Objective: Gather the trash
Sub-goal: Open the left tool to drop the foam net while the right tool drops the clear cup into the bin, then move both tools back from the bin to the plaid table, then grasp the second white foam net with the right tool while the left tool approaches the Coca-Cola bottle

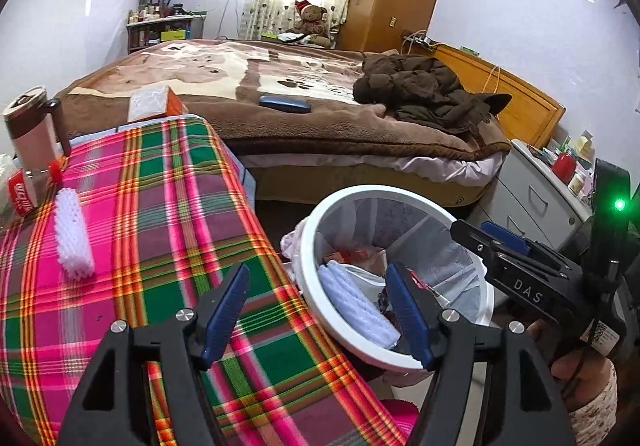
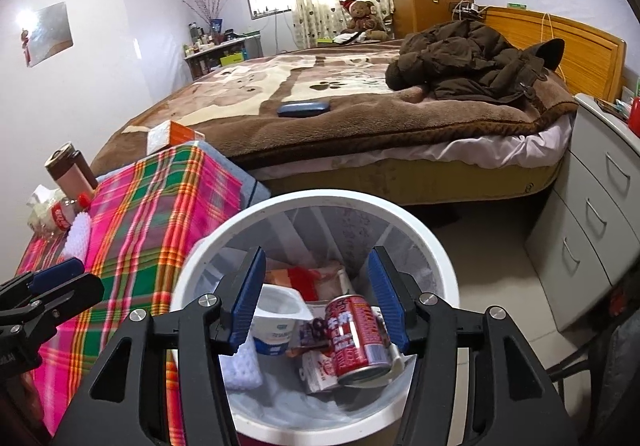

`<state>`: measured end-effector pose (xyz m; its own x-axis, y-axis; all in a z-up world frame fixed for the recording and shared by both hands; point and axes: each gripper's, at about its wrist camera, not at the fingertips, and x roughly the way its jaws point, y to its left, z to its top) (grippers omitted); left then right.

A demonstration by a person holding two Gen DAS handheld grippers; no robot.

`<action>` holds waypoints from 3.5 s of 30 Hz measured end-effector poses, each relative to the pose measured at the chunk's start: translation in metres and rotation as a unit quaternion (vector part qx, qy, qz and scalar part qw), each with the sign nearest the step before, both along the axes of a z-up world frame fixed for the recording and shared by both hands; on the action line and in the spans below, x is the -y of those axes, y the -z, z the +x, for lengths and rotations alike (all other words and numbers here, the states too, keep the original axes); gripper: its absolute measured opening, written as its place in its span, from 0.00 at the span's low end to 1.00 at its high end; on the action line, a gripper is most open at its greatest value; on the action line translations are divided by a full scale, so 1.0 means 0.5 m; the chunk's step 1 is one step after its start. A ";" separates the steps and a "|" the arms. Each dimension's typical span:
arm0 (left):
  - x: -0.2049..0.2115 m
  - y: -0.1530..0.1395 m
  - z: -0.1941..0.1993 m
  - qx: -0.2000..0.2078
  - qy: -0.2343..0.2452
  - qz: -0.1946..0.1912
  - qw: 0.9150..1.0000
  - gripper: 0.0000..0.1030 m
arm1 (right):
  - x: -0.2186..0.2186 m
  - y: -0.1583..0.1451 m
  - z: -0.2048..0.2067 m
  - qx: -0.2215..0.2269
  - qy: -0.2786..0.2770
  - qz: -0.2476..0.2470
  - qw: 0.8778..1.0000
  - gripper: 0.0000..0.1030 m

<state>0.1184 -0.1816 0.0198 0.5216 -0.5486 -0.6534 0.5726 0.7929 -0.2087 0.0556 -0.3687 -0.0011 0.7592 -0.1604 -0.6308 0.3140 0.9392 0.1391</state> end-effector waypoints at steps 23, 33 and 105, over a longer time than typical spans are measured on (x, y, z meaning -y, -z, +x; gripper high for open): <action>-0.221 -0.021 0.025 0.035 -0.110 0.005 0.993 0.70 | -0.172 -0.017 0.051 0.016 -0.100 -0.004 0.995 0.53; -0.341 -0.016 0.070 0.036 -0.167 0.008 0.985 0.70 | -0.284 -0.014 0.112 0.006 -0.167 -0.009 0.986 0.53; -0.473 0.078 0.444 -0.018 -0.106 0.148 0.983 0.71 | -0.503 0.065 0.350 -0.078 -0.305 0.019 0.949 0.23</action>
